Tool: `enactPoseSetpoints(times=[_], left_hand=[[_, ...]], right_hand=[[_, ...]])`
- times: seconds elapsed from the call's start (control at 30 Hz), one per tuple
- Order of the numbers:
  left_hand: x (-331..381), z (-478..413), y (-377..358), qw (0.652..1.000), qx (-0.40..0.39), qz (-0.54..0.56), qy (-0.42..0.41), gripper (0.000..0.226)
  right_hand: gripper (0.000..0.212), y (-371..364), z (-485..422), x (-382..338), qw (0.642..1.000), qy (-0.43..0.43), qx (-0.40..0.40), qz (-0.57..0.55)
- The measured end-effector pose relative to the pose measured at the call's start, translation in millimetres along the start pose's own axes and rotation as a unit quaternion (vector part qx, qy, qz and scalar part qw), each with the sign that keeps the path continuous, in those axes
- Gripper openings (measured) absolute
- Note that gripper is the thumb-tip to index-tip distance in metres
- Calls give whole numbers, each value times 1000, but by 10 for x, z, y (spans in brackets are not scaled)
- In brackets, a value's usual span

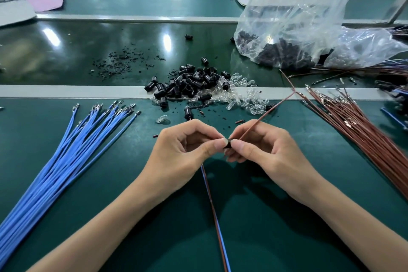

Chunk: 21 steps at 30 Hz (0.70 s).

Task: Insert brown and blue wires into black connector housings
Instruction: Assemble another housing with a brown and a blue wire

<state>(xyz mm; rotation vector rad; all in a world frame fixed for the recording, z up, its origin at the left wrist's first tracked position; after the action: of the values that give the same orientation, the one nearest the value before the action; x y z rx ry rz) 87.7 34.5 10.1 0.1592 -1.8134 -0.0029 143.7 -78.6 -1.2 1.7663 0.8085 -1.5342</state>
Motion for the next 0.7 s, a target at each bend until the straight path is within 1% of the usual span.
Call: enactPoseSetpoints(times=[0.07,0.13,0.2,0.27,0.3,0.37,0.43,0.53,0.6,0.7], left_hand=[[-17,-3,-3,1000,-9,-8,10,17],[-33,-2,-18,999,-20,-33,20,23],[-9,2,-79,992,-44,-114,13,25],[72,12,-178,974,-73,-212,-22,21],[99,17,-210,967,-80,-239,-34,21],[99,17,-212,966,-81,-244,-34,21],[87,19,-196,968,-77,-237,-30,22],[70,16,-182,970,-76,-230,-28,20],[60,12,-172,971,-70,-226,-25,19],[78,14,-191,964,-70,-253,-35,22]], right_hand=[[6,-4,-4,7,1000,2,-6,0],[4,8,-6,1,1000,6,-6,-2],[5,21,-9,-9,1000,9,-6,-3],[9,18,-11,-14,1000,10,-8,0],[11,16,-9,-12,1000,10,-8,2],[11,-3,-9,-12,1000,12,-15,7],[5,-12,-10,-24,1000,16,-17,10],[13,1,-11,-43,999,17,-12,29],[7,-5,-12,-38,999,14,-19,28],[8,-13,-13,-12,999,2,-30,20]])
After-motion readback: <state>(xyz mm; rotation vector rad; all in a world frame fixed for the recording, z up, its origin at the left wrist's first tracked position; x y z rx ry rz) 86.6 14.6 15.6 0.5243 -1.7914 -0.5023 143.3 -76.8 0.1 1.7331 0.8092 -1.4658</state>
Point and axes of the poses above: each hand's wrist, its own z-axis away from the middle knuckle, its own y-axis out of the back of the hand, x = y × z, the point moved 10 cm from there along -z, towards the middle knuckle, and after that the axes turned 9 degrees about -x, right-handed, at the moved point
